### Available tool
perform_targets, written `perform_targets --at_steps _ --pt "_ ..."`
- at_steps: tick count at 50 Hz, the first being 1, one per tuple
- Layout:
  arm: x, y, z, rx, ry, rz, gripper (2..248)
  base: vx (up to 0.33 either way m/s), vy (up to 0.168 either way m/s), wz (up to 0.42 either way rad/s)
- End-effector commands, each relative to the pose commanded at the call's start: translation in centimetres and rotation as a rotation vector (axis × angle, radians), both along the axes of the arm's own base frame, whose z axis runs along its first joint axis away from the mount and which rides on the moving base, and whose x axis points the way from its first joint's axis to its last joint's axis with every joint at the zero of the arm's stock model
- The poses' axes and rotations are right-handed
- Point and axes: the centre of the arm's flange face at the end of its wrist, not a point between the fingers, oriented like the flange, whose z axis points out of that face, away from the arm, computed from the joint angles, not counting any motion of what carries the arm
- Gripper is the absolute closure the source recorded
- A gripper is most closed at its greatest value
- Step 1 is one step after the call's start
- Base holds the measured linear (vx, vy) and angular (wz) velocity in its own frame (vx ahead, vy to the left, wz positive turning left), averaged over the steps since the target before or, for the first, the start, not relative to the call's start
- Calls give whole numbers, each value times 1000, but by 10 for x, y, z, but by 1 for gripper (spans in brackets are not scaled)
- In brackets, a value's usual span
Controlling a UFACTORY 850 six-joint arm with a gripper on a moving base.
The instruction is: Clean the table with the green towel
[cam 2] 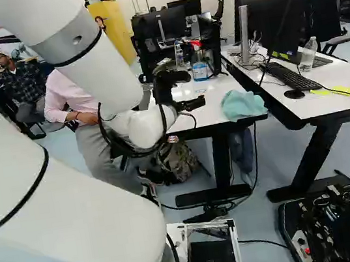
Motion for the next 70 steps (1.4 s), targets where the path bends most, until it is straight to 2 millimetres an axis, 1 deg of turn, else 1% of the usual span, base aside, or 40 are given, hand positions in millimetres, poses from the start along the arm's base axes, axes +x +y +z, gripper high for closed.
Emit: perform_targets --at_steps 15,70 --pt "8 -21 1 1 3 -51 3 0 0 0" --pt "29 -103 -4 31 72 -225 3 0 0 0"
